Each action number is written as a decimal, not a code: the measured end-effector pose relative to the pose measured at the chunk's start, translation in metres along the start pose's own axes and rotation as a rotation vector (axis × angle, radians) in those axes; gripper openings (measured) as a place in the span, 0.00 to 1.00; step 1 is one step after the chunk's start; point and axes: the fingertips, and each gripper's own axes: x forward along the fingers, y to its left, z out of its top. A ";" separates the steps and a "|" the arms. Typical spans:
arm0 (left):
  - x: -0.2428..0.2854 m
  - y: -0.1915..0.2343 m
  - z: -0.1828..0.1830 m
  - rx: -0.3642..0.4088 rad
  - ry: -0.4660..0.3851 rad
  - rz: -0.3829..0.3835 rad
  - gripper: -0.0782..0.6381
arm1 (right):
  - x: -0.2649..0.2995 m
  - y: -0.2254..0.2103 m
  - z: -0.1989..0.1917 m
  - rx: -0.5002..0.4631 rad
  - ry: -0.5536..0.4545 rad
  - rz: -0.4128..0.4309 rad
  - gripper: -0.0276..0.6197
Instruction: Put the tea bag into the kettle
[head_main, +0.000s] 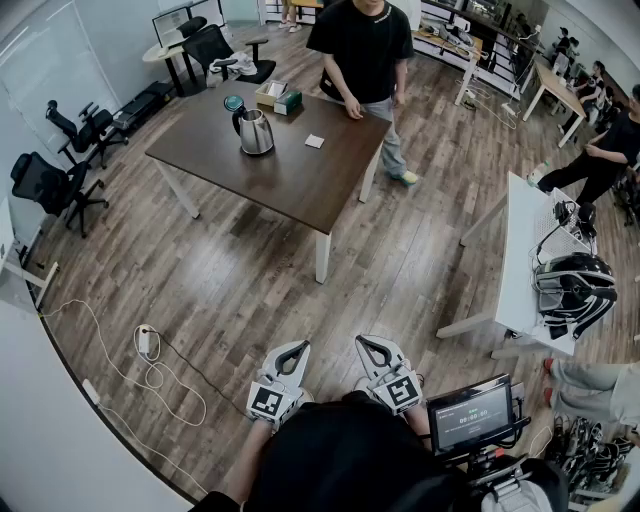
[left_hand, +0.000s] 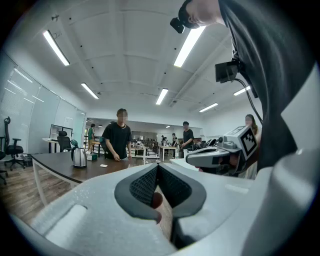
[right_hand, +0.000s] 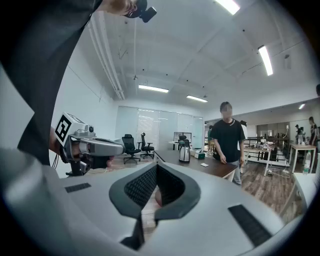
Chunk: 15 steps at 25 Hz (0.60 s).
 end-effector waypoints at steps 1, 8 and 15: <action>-0.005 -0.004 -0.002 -0.003 0.009 -0.001 0.11 | -0.004 0.004 -0.001 -0.001 0.006 0.001 0.05; -0.029 -0.007 -0.007 -0.007 0.038 0.034 0.11 | -0.008 0.041 -0.002 0.063 -0.009 0.108 0.05; -0.018 -0.007 -0.004 0.002 0.018 0.031 0.11 | -0.007 0.005 0.012 0.017 -0.053 -0.005 0.05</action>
